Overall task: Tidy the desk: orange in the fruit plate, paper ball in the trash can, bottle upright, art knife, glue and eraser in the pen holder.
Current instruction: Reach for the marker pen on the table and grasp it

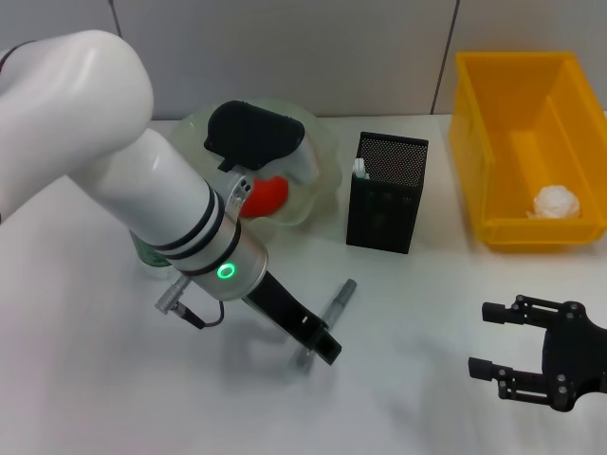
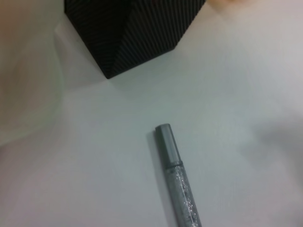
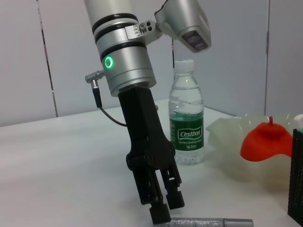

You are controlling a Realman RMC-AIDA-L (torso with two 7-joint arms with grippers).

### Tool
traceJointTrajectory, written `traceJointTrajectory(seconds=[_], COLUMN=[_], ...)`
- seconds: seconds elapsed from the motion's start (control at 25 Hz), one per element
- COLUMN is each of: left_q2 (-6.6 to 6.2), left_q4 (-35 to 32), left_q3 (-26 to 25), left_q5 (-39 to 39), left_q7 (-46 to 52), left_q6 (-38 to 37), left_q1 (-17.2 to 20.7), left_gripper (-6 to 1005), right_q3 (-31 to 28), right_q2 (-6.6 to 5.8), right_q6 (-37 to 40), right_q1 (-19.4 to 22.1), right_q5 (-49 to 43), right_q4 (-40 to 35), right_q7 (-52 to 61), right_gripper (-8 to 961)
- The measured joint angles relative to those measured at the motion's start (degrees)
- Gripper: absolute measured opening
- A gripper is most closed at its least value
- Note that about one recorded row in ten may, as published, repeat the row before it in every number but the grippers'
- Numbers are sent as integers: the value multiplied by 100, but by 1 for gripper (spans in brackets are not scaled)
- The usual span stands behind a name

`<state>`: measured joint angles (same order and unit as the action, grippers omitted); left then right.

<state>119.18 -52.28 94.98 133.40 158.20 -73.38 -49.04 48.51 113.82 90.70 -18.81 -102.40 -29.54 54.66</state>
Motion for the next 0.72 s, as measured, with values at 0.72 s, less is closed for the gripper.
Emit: traceJointTrajectory(seconds=[0.72], left_q2=[0], left_q4=[-17], left_q3=[119], left_q5=[-11], left_q7=[-52], left_q6=[25], left_q1=[18], left_gripper=[463], right_q3=[0], right_q2=[4], right_q6=[-7], right_q1=[-8], right_q5=[0], right_q4=[-31], right_q7=[0], right_gripper=[710])
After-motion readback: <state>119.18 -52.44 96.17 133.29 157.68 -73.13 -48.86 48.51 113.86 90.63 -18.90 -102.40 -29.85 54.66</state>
